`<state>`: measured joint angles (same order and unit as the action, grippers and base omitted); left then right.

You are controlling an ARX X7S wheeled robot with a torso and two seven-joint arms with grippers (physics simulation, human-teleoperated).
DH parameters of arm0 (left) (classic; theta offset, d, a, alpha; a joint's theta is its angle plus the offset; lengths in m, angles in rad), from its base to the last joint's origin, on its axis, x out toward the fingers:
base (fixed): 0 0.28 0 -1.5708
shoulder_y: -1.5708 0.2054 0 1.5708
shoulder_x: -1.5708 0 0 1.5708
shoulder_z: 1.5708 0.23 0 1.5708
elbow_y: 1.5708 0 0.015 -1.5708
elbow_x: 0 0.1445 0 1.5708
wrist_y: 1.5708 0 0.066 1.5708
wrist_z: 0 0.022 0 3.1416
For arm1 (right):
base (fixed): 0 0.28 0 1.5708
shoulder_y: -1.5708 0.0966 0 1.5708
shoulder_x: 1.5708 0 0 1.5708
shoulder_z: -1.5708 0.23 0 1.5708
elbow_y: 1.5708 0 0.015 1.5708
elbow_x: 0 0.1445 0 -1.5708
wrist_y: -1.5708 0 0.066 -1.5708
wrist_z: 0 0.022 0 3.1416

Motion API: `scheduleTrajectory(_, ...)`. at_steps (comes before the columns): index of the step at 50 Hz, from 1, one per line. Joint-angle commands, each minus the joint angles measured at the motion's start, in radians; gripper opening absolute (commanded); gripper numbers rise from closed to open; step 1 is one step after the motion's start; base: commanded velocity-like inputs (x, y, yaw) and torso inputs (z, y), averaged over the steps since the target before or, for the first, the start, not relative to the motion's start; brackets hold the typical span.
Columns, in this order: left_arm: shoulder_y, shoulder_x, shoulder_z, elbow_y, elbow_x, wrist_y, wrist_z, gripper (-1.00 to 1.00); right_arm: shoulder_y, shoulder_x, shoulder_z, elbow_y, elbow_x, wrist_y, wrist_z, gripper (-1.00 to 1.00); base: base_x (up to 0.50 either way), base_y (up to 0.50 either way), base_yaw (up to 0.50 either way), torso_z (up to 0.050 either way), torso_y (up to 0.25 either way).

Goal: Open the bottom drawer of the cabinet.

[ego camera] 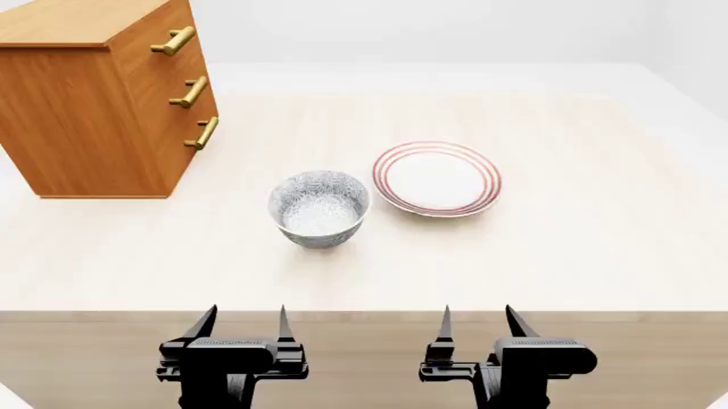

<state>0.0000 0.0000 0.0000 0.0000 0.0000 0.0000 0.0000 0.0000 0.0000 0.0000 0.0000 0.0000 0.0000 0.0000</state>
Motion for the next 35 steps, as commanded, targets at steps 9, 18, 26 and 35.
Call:
scheduleTrajectory(9,-0.009,-0.040,0.047,-0.012,-0.045,-0.002,-0.046,1.00,0.006,0.038,-0.035,-0.016,0.063,0.039,0.056,1.00,0.00,0.00,0.00,0.000,0.000)
scheduleTrajectory(18,-0.013,-0.057,0.067,-0.024,-0.052,0.013,-0.073,1.00,0.004,0.057,-0.056,-0.012,0.079,0.031,0.075,1.00,0.00,0.40,0.00,0.000,0.000)
scheduleTrajectory(26,-0.016,-0.069,0.080,-0.028,-0.063,0.016,-0.086,1.00,0.010,0.069,-0.072,0.001,0.097,0.039,0.079,1.00,0.00,0.37,0.00,0.000,0.000)
scheduleTrajectory(35,-0.022,-0.079,0.092,-0.040,-0.069,0.023,-0.102,1.00,0.008,0.081,-0.092,0.002,0.086,0.031,0.102,1.00,0.00,0.00,0.00,0.000,0.000)
